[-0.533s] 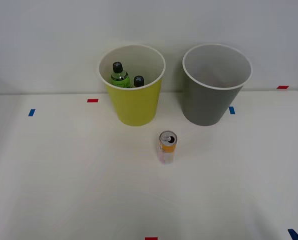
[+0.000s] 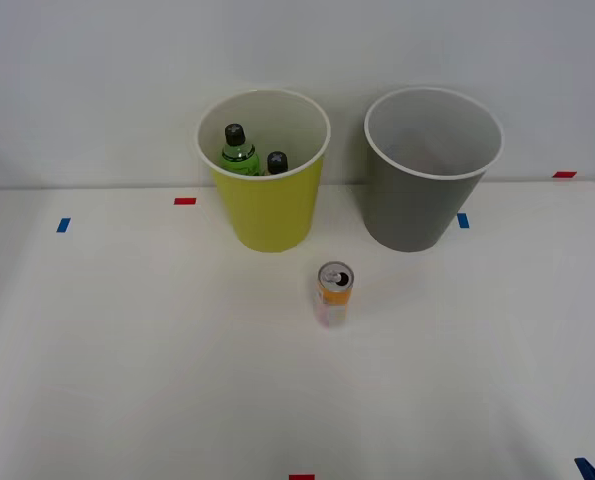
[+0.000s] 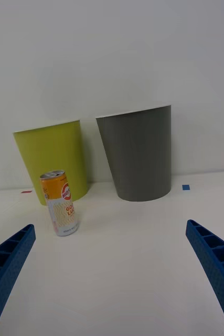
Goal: Put cans in the gray bin, plastic bottles in the light green bin
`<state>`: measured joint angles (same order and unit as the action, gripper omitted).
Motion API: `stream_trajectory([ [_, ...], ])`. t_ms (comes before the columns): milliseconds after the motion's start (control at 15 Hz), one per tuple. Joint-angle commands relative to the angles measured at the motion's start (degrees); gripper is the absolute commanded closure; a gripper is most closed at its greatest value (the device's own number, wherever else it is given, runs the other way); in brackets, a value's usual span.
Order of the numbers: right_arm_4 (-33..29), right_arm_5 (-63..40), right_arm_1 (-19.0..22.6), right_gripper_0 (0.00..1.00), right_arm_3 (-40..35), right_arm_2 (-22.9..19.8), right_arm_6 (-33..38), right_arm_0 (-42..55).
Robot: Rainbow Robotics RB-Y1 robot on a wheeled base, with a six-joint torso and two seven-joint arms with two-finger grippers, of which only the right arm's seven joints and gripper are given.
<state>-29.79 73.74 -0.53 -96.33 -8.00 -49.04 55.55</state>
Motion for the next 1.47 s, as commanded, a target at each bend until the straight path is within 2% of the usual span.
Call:
stream_trajectory([
  [67,0.0,0.0,0.0,0.0,0.0,0.0,0.0,0.0],
  [1467,0.0,0.0,0.0,0.0,0.0,0.0,0.0,0.0],
])
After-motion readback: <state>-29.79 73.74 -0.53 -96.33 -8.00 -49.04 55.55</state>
